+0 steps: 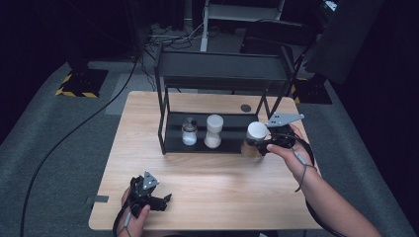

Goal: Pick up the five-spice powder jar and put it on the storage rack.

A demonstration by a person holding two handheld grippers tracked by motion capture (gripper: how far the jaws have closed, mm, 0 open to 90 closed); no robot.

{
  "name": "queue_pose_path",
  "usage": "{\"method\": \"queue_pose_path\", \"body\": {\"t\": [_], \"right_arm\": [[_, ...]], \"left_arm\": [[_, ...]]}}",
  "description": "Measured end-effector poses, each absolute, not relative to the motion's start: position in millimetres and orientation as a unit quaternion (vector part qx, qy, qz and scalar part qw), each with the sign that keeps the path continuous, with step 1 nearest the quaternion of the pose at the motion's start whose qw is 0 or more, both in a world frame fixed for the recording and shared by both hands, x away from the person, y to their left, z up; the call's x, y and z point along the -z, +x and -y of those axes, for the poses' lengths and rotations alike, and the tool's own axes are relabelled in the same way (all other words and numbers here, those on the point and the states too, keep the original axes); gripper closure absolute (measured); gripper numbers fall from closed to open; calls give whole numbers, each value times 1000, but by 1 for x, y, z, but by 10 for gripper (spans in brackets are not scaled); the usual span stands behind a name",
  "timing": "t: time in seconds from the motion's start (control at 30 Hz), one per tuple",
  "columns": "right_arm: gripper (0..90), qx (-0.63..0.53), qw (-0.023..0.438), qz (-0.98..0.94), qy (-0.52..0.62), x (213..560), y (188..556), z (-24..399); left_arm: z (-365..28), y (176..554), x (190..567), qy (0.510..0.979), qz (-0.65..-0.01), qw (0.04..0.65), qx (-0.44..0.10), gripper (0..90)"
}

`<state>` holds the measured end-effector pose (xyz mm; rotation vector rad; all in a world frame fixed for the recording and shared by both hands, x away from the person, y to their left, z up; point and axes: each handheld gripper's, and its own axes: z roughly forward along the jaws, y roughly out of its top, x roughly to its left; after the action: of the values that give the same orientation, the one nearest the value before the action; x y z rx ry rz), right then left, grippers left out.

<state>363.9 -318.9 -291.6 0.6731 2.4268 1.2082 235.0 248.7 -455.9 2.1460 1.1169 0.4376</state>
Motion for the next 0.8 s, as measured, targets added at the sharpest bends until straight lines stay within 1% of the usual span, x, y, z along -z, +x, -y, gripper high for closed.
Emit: {"method": "queue_pose_path", "body": {"t": [0.4,0.8], "right_arm": [[339,-428,176,-853,242,290,385,312],[340,-434,176,-847,250,302,404,302]], "left_arm": [[-249,235,456,822,-428,335,-168,0],[-248,235,456,822,-429,335,-169,0]]}}
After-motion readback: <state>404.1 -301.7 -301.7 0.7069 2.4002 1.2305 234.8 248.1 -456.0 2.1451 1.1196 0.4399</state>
